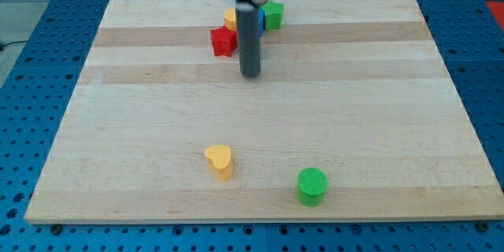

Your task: Slide the green circle into the blue cube

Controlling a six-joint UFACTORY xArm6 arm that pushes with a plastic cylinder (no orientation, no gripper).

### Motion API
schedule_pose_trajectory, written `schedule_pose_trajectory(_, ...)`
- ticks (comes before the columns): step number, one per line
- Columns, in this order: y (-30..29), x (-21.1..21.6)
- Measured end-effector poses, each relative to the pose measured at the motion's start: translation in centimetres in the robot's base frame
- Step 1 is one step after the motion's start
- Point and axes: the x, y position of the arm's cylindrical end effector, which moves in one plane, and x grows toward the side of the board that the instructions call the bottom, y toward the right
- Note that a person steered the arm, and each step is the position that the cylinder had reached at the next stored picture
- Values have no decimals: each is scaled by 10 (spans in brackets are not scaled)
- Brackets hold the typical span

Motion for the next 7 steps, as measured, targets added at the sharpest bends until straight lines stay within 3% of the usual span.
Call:
schedule_pose_trajectory(1, 54, 100)
schedule_pose_trajectory(2, 160, 141)
schedule_pose_trajectory(3, 190, 188)
schedule_pose_trajectory(5, 24, 190)
schedule_pose_trajectory(7, 45, 140)
